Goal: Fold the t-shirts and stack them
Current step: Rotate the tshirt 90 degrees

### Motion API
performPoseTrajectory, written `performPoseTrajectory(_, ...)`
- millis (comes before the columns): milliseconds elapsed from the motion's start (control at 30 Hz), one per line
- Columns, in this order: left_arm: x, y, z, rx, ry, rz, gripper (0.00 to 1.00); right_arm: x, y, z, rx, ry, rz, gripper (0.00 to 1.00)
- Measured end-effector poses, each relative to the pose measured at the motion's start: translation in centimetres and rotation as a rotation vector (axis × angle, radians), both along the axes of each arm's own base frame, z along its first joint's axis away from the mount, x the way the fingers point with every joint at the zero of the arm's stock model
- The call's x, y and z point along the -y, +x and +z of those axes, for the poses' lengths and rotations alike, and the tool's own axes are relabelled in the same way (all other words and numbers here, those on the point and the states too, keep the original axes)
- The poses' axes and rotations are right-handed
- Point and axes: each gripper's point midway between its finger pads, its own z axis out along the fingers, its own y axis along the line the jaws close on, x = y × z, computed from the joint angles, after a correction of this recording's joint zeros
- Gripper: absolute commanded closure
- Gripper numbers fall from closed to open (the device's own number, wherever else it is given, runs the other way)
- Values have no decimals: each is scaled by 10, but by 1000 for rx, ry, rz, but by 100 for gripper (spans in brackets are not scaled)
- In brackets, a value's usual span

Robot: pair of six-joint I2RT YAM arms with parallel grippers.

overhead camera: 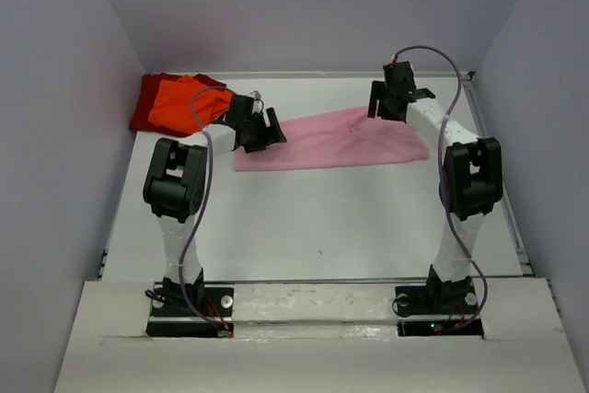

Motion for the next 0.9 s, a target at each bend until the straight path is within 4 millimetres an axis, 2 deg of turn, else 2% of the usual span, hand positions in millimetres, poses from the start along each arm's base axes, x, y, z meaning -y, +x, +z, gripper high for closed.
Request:
performPoseTrajectory(167, -1, 0, -3, -2, 36, -2, 14, 38, -7, -60, -135, -16, -114, 23)
performPoseTrajectory(233, -2, 1, -5, -3, 42, -2, 14, 48, -10, -80, -180, -14, -142, 23)
performPoseTrajectory(300, -2, 0, -5, -3, 43, -3, 14, 50, -12, -90, -205, -6, -154, 23)
performPoseTrajectory(433, 0, -1, -6, -3, 59, -5, 14, 46, -12, -99, -224, 14, -146, 23)
performPoseTrajectory(600, 8, -10, -8, 2, 94, -19, 14, 36, 7, -103, -225, 75, -111, 24)
performPoseTrajectory(700, 16, -32, -10, -14, 80, -48, 14, 24, 19, -103, -219, 126, -65, 25)
performPoseTrajectory(900, 18, -79, -10, -47, 33, -68, 14, -8, 46, -94, -189, 272, 55, 25)
